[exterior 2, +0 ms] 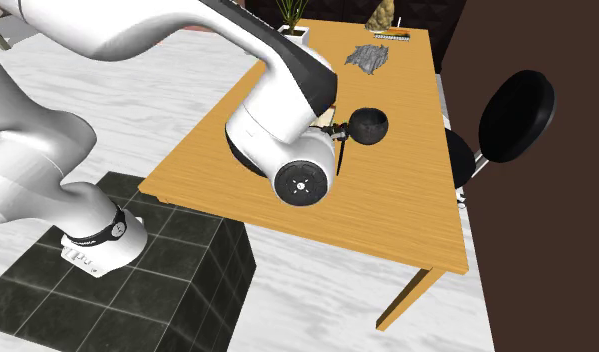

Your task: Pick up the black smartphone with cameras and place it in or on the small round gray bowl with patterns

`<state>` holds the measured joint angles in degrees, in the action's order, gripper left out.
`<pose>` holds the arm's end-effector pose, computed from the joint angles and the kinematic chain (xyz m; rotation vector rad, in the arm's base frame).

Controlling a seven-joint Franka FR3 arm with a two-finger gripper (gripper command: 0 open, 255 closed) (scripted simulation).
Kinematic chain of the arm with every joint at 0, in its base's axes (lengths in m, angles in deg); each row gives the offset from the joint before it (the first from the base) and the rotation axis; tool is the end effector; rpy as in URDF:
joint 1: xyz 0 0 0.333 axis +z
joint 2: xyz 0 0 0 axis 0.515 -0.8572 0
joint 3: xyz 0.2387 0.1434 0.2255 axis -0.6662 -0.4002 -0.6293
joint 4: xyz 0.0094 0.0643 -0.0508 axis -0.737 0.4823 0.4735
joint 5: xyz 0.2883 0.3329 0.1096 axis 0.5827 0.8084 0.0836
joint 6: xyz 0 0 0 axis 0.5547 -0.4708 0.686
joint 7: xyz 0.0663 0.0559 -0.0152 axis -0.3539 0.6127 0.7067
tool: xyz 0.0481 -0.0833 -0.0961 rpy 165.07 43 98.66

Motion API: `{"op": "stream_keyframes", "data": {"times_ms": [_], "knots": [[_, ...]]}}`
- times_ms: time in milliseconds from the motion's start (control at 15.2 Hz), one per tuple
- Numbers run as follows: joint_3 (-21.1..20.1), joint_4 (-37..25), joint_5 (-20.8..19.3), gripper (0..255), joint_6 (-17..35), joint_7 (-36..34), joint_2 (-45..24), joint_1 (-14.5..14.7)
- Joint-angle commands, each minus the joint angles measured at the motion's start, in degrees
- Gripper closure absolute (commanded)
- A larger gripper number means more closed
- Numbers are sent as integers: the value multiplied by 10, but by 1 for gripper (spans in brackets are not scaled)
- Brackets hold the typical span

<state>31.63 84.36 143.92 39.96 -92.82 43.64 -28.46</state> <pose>0.5704 0.1789 0.3345 -1.7781 1.1444 0.8166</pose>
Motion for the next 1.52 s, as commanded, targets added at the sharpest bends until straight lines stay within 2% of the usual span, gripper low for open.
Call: {"op": "stream_keyframes", "data": {"times_ms": [0,198,264,792,1254,1320,1452], "knots": [[-3,-18,55,0,12,-11,-36,0],[-12,-50,136,0,32,-25,-92,2],[-14,-56,151,0,36,-28,-102,2],[-32,-79,177,0,72,-22,-130,28],[-32,-79,177,0,72,-22,-130,28],[-32,-79,177,255,72,-22,-130,28],[-32,-79,177,255,72,-22,-130,28]]}}
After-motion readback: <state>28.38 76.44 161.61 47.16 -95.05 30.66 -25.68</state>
